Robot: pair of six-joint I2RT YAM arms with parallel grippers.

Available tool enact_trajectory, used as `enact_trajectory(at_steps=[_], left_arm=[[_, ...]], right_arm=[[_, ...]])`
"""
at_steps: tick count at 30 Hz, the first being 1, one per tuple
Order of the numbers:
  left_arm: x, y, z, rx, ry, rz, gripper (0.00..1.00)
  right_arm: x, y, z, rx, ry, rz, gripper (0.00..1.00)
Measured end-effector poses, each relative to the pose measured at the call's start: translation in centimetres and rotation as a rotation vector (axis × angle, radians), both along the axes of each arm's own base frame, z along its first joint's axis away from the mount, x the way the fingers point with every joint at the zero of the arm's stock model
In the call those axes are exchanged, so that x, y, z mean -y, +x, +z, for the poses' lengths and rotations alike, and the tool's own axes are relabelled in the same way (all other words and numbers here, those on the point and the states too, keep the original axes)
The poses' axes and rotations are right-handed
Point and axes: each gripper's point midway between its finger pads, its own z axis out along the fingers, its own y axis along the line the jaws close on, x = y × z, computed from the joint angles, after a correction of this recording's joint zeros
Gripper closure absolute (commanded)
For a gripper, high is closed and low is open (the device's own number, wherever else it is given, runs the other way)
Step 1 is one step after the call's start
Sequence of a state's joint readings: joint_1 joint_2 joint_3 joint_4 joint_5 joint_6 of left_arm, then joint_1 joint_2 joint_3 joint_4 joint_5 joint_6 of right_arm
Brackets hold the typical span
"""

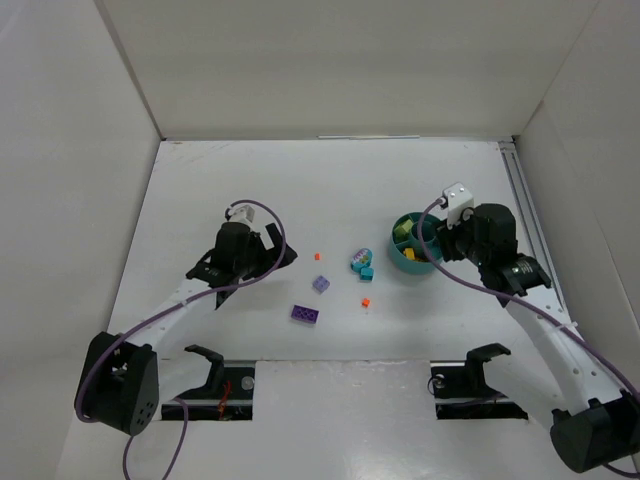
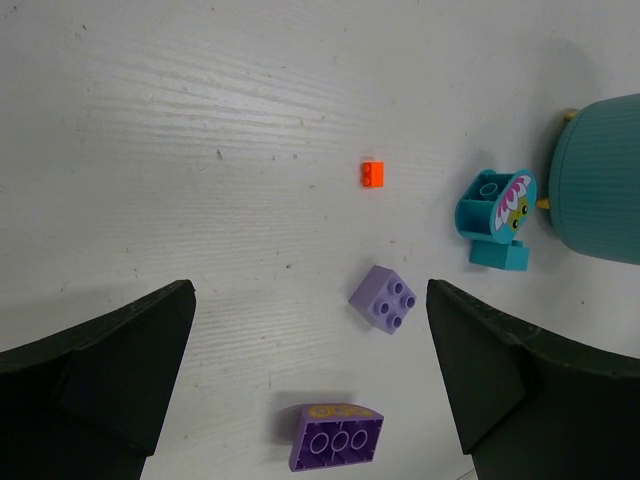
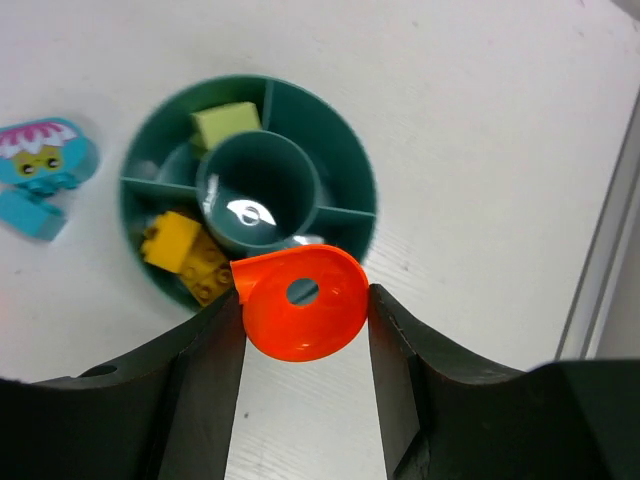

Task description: Sort the legos into containers by color

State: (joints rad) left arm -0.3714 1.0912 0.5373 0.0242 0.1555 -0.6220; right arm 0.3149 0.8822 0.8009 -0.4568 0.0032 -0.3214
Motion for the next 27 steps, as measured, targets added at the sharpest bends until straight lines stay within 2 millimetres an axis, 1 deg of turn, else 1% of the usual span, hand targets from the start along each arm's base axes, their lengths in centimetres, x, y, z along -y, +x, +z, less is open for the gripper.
enact_trajectory(at_steps=[3, 5, 7, 9, 10, 12, 18, 24, 27], left_arm=[[0.1, 0.1, -0.3, -0.007, 0.004, -0.003, 0.0], [0.1, 0.1, -0.6, -0.014, 0.006, -0.006, 0.0], [0.2, 0.2, -0.8, -0.021, 0.007, -0.009, 0.0], [0.3, 0.1, -1.0, -0.028, 0.006, -0.013, 0.0], [0.3, 0.1, -1.1, -0.03, 0.006, -0.014, 0.0], [0.4, 0.2, -1.2, -0.03, 0.004, -0.017, 0.0], [0.5, 0.3, -1.2, -0.027, 0.0, -0.019, 0.0], [0.5, 0.4, -1.3, -0.032, 0.002, -0.019, 0.0], [0.6, 0.6, -1.2, -0.03, 0.002, -0.019, 0.0]], right_arm=[[2.4, 0.6, -0.1, -0.006, 0.009, -0.08, 0.62], [3.3, 1.0, -0.1, -0.008, 0.03, -0.102, 0.62], [3.7, 1.6, -0.1, -0.005, 0.055, -0.104, 0.62], [3.6, 2.3, -0.2, 0.007, 0.082, -0.087, 0.62], [3.3, 2.6, -0.2, 0.015, 0.098, -0.063, 0.62], [3.3, 2.8, -1.0, 0.001, 0.106, -0.053, 0.62], [3.0, 2.7, -3.5, -0.046, 0.121, -0.023, 0.57], [2.6, 2.7, -4.9, -0.056, 0.129, 0.0, 0.55], [2.5, 2.8, -5.4, -0.057, 0.132, 0.008, 0.49]])
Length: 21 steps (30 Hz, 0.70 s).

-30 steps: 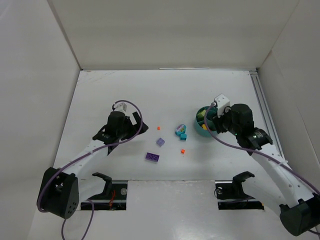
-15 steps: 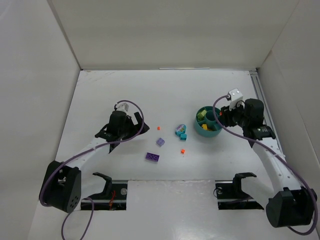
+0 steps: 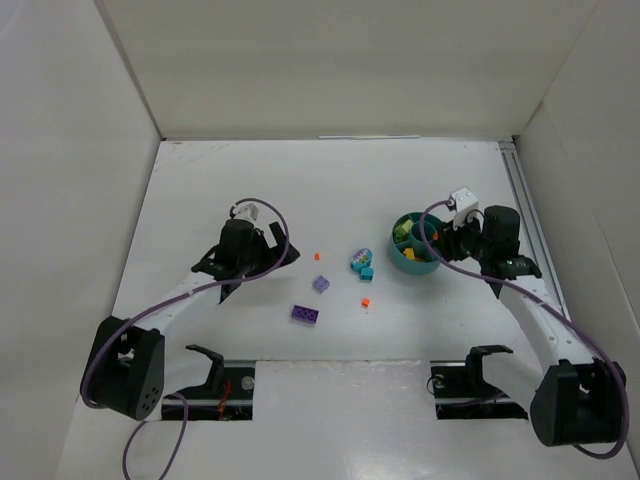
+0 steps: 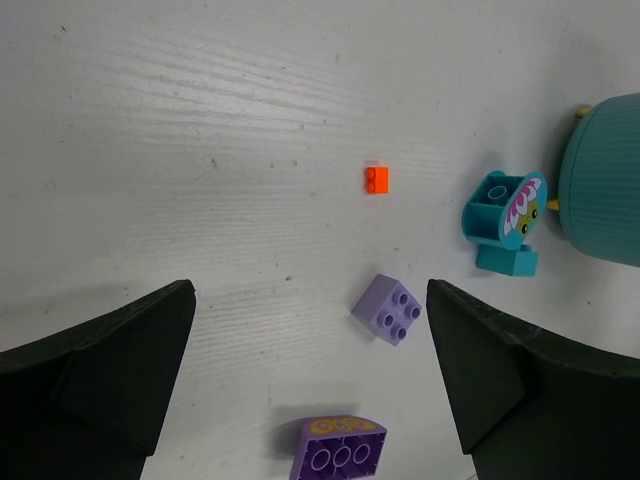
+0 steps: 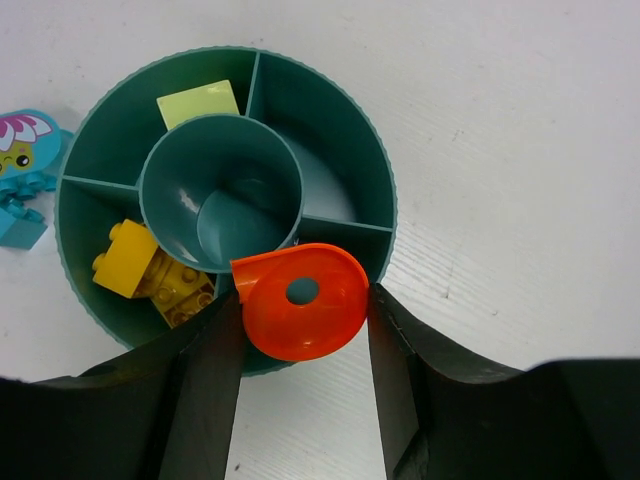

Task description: Sort the legos into containers by color

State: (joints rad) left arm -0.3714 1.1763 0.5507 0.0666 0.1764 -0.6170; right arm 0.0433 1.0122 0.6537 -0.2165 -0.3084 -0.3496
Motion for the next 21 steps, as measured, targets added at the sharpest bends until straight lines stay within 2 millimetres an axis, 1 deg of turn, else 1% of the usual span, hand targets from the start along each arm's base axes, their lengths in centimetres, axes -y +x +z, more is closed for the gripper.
enact_trajectory(at_steps=[1, 2, 6, 8, 10, 17, 19, 21], left_arm=[[0.1, 0.1, 0.1, 0.001, -0.001, -0.001, 0.0], [0.1, 0.1, 0.1, 0.001, -0.003, -0.002, 0.0], [0.2, 0.2, 0.2, 0.004, -0.006, -0.006, 0.0], [0.2, 0.2, 0.2, 0.004, -0.007, -0.006, 0.0], [0.3, 0.1, 0.2, 0.003, -0.009, -0.009, 0.0], [0.4, 0.0, 0.3, 0.0, -0.016, -0.019, 0.0], [0.6, -0.1, 0.3, 0.0, -0.019, -0.027, 0.0], [0.9, -0.3, 0.3, 0.001, -0.017, -0.039, 0.0]], right_arm=[[0.0, 0.1, -0.1, 0.003, 0.0, 0.001, 0.47], [0.1, 0.1, -0.1, 0.009, -0.001, 0.004, 0.42], [0.2, 0.4, -0.1, 0.03, -0.002, 0.013, 0.29], [0.2, 0.4, -0.2, 0.037, -0.005, 0.018, 0.25], [0.1, 0.4, -0.2, 0.041, -0.007, 0.027, 0.22], [-0.6, 0.1, -0.6, 0.039, 0.001, 0.073, 0.22], [-0.9, 0.0, -0.3, 0.049, 0.007, 0.091, 0.21], [-1.1, -0.2, 0.5, 0.08, 0.009, 0.106, 0.19]])
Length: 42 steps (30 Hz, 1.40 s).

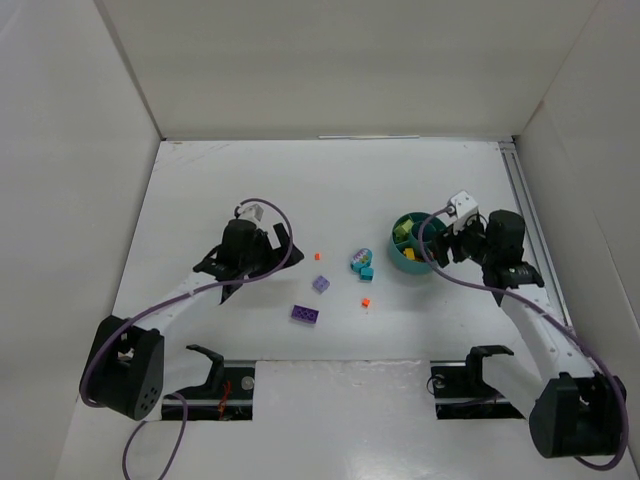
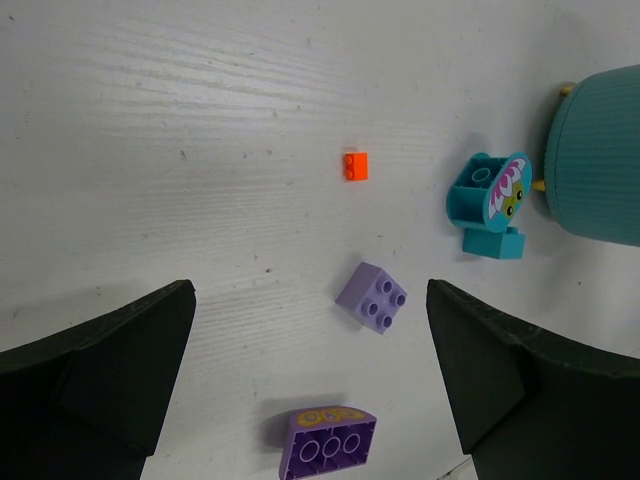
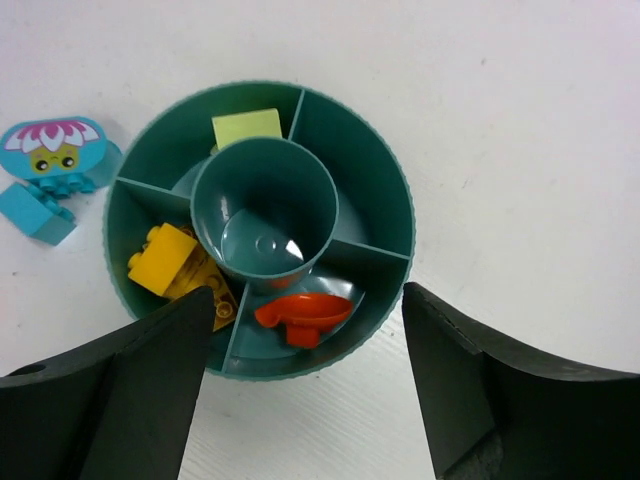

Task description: Sort the legos into containers by color

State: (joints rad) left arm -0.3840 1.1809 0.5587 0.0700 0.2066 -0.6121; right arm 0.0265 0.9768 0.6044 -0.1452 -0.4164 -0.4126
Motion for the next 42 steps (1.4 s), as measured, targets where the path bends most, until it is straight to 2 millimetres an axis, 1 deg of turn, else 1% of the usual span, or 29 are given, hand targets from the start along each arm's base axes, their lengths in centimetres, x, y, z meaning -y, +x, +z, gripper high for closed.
enact_trajectory(at_steps=[5, 6, 8, 12, 15, 17, 20, 21, 22, 23, 24, 25, 29, 33, 42], left_arm=[[0.6, -0.3, 0.2, 0.002, 0.001, -0.024, 0.0], [0.6, -0.3, 0.2, 0.002, 0.002, -0.023, 0.0], [0.6, -0.3, 0.2, 0.001, 0.004, -0.023, 0.0], [0.6, -0.4, 0.1, -0.003, 0.009, -0.021, 0.0], [0.5, -0.5, -0.1, -0.007, 0.016, -0.016, 0.0], [0.4, -0.5, -0.2, -0.012, 0.019, -0.011, 0.0], [0.4, -0.6, -0.3, -0.016, 0.022, -0.007, 0.0], [0.4, -0.6, -0.3, -0.016, 0.022, -0.007, 0.0], [0.4, -0.6, -0.3, -0.016, 0.025, -0.005, 0.0], [0.3, -0.5, -0.3, -0.016, 0.028, -0.002, 0.0], [0.3, -0.5, -0.4, -0.017, 0.03, -0.001, 0.0], [0.3, -0.5, -0.5, -0.02, 0.033, 0.001, 0.0], [0.1, -0.5, -1.1, -0.034, 0.045, 0.007, 0.0], [0.1, -0.5, -1.3, -0.042, 0.048, 0.007, 0.0], [0.1, -0.5, -1.3, -0.041, 0.048, 0.007, 0.0]], right_arm=[[-0.1, -1.0, 3.0, 0.106, -0.022, 0.02, 0.19], [-0.3, -1.3, 3.3, 0.115, -0.035, 0.022, 0.19], [-1.4, -2.2, 3.6, 0.124, -0.058, 0.05, 0.19], [-4.8, -3.9, 2.7, 0.096, -0.097, 0.144, 0.21], [-9.1, -6.1, 1.3, 0.055, -0.138, 0.274, 0.22], [-11.9, -7.7, 0.2, 0.024, -0.165, 0.361, 0.28], [-14.4, -9.3, -2.2, -0.043, -0.214, 0.438, 0.34], [-14.8, -9.5, -3.1, -0.07, -0.232, 0.448, 0.34], [-15.1, -9.7, -4.1, -0.099, -0.248, 0.454, 0.36], [-15.2, -9.8, -5.1, -0.127, -0.265, 0.456, 0.41], [-15.3, -9.8, -5.9, -0.154, -0.279, 0.458, 0.41], [-15.3, -9.8, -6.7, -0.176, -0.288, 0.456, 0.43], [-15.6, -9.8, -9.0, -0.232, -0.32, 0.464, 0.43], [-16.1, -10.0, -10.1, -0.26, -0.338, 0.486, 0.43], [-17.5, -9.8, -11.0, -0.268, -0.335, 0.521, 0.43]])
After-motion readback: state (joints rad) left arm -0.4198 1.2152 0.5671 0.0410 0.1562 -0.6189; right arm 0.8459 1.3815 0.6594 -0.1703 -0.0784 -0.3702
